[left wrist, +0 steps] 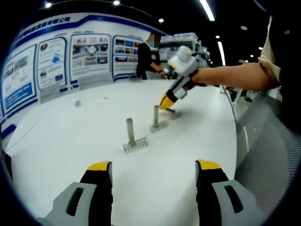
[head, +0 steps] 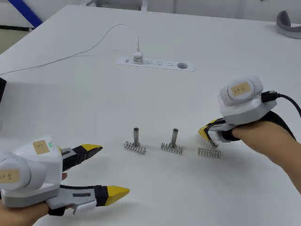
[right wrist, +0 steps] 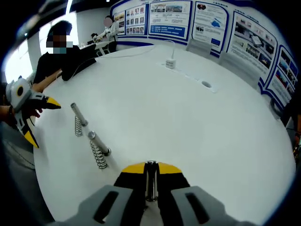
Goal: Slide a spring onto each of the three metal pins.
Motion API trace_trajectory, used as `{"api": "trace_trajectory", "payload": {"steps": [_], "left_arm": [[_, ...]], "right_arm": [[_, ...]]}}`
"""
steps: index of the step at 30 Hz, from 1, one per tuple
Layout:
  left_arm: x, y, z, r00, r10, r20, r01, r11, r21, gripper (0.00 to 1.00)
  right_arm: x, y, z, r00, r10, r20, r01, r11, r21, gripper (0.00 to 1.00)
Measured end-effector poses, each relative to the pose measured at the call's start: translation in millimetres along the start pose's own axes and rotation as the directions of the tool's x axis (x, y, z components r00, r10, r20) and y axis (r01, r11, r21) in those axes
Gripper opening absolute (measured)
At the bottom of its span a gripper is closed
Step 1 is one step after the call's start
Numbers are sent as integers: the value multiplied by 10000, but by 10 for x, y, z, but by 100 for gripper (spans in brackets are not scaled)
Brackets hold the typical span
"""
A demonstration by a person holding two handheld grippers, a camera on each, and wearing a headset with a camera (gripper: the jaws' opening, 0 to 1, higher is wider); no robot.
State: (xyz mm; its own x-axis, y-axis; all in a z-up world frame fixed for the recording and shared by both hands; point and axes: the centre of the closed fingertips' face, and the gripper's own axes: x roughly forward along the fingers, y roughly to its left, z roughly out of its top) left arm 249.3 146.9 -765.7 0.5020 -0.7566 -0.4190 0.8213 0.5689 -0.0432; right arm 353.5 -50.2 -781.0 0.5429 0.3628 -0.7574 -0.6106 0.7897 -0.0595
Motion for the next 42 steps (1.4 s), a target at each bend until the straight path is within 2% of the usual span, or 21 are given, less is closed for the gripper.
{"api": "trace_trajectory", "payload": {"steps": [9, 22, 42], "left_arm": [[-7, -17, 39, 10000, -24, 60, 24, 10000, 84, 73], [-43, -15, 60, 9999, -34, 134, 31, 9998, 185, 73], [-55, -32, 107, 9998, -74, 176, 67, 9992, 398, 73]], "right_arm": [[-60, -34, 27, 9998, -58, 167, 55, 9998, 166, 9], [-164, 41, 68, 9992, -136, 366, 128, 9997, 216, 9], [-302, 47, 23, 9981, -250, 561, 223, 9986, 478, 9]]}}
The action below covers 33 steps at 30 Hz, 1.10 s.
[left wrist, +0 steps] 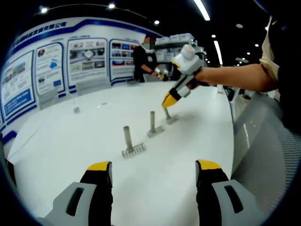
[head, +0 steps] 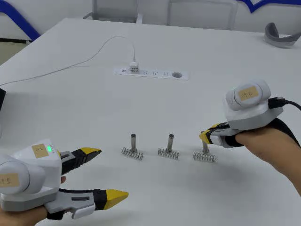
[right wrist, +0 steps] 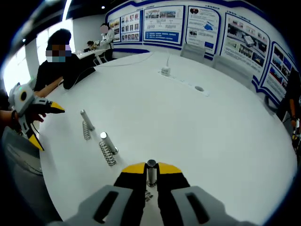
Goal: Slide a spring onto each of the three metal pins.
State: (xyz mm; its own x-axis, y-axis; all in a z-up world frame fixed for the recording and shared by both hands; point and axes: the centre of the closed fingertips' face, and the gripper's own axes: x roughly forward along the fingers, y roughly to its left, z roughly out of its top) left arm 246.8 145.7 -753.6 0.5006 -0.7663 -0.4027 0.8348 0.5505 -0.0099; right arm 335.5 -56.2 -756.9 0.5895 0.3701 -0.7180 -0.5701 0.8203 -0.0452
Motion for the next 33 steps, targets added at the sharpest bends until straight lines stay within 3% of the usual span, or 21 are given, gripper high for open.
{"api": "trace_trajectory", "payload": {"steps": [11, 33], "left_arm": [[-3, -20, 19, 10000, -24, -25, 25, 9999, 107, 73], [-8, -49, 47, 10000, -39, -34, 40, 9997, 238, 73]], "right_arm": [[-58, 13, -43, 9999, 28, 165, -34, 9993, 365, 9], [-114, 14, -103, 9995, -24, 319, 11, 9992, 403, 9]]}}
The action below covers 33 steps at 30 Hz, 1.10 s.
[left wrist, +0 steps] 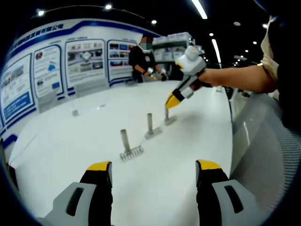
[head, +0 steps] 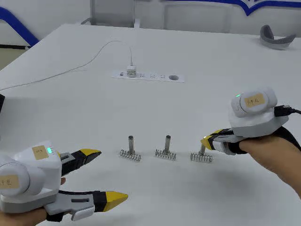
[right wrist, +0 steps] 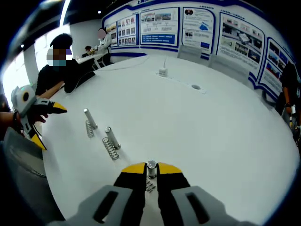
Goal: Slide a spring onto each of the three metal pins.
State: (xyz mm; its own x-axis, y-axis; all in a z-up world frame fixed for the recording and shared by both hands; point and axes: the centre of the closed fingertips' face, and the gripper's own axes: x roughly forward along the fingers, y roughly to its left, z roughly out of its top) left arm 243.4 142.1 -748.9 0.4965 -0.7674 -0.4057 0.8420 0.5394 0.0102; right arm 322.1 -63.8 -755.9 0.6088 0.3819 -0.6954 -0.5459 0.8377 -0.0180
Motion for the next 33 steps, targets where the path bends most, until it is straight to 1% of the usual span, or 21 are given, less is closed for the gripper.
{"api": "trace_trajectory", "payload": {"steps": [12, 21, 33], "left_arm": [[-10, -4, 5, 10000, 9, -12, -9, 10000, 27, 73], [-18, -30, 13, 10000, 17, -27, -17, 10000, 36, 73], [-20, -26, 20, 10000, 1, -8, -1, 10000, 60, 73]], "right_arm": [[-13, 14, 26, 9999, 21, 132, -19, 9999, -144, 10], [-40, 15, 35, 9998, 53, 192, -48, 9997, -247, 11], [-87, -2, -7, 9998, 95, 166, -87, 9990, -445, 12]]}}
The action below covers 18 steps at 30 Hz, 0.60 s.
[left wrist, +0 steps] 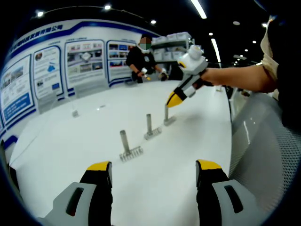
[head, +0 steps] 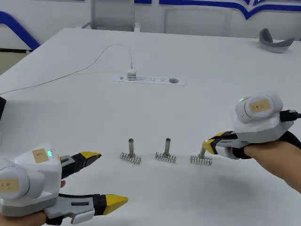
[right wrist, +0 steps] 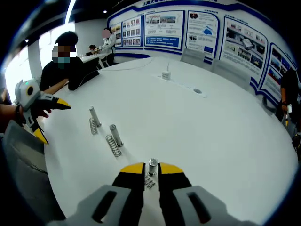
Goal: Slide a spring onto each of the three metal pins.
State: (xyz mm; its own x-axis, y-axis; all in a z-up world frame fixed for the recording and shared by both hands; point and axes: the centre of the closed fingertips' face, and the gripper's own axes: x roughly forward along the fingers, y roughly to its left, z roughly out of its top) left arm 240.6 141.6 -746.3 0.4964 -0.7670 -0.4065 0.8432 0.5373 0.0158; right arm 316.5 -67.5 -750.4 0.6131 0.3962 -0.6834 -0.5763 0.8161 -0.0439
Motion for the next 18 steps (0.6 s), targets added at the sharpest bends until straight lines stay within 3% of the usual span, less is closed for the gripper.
{"api": "trace_trajectory", "payload": {"steps": [12, 18], "left_arm": [[1, 0, -9, 10000, -16, -19, 16, 10000, 22, 73], [1, 1, -12, 10000, 2, -41, -2, 10000, 1, 73]], "right_arm": [[-32, 18, -72, 9997, 194, -134, -198, 9993, -307, 13], [-13, 52, -139, 9976, 616, -331, -638, 9955, -704, 15]]}}
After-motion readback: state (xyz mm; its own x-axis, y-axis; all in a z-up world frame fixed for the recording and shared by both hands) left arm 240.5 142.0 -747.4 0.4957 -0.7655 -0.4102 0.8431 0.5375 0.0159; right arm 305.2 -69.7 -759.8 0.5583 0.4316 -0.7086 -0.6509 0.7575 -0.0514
